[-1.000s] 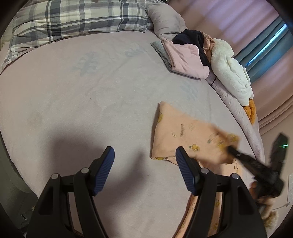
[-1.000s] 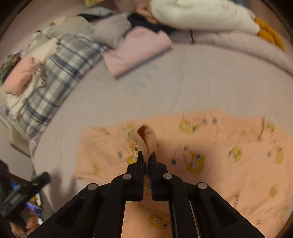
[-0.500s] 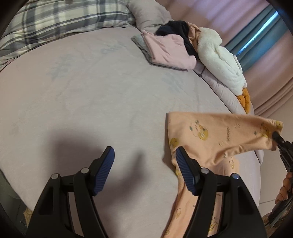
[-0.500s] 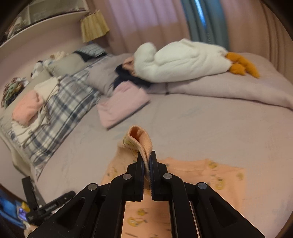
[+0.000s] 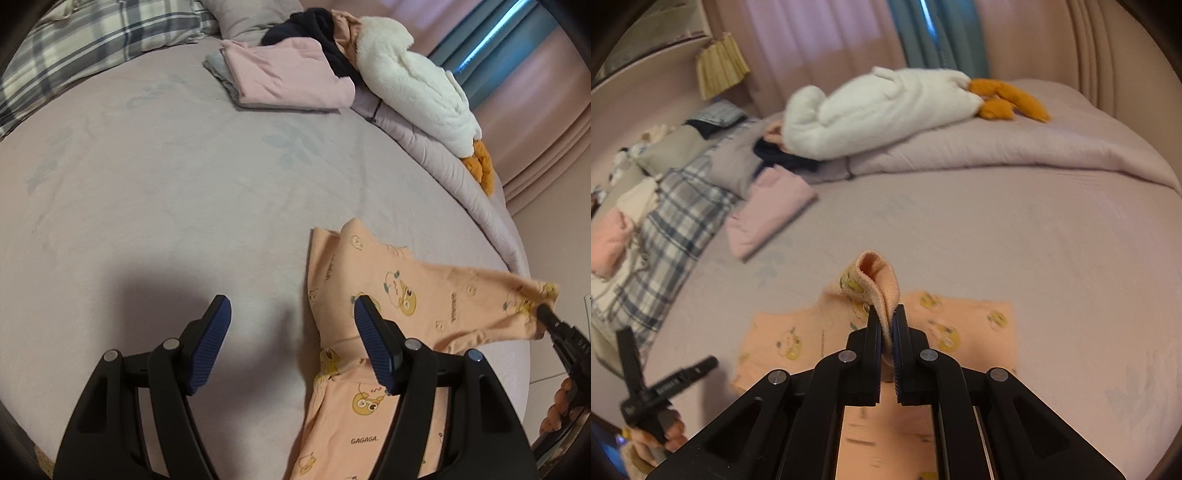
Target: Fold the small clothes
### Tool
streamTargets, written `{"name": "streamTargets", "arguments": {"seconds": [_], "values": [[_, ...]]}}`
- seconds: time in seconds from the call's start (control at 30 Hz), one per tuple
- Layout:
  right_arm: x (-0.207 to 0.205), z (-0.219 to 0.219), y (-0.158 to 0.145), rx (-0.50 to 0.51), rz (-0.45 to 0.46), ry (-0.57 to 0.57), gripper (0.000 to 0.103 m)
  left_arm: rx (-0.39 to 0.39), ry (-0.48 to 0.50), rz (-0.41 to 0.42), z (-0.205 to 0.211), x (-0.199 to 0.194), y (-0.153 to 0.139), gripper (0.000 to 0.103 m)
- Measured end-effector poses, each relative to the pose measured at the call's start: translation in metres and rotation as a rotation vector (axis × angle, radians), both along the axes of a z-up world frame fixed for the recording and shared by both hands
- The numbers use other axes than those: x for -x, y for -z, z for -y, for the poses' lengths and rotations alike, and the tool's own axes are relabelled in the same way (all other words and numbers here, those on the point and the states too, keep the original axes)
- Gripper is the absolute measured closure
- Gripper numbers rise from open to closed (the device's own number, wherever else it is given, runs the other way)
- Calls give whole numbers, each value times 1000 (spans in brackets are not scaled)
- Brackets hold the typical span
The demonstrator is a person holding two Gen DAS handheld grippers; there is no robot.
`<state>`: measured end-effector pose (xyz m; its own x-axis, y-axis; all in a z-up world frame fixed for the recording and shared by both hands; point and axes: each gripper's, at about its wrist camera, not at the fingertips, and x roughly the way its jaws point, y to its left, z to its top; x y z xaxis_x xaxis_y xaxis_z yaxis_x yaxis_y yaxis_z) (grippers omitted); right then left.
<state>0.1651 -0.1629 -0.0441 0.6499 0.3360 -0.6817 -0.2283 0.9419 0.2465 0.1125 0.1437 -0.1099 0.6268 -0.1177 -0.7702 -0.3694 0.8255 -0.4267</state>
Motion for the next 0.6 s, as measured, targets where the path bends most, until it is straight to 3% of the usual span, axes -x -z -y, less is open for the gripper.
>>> {"name": "streamTargets", "arguments": {"seconds": [0.33, 0.6], "values": [[-10, 27, 38, 7, -97, 76, 97, -13, 28, -33, 9, -13, 10, 35], [-8, 41, 52, 11, -133, 112, 97, -37, 55, -66, 20, -20, 16, 35]]}}
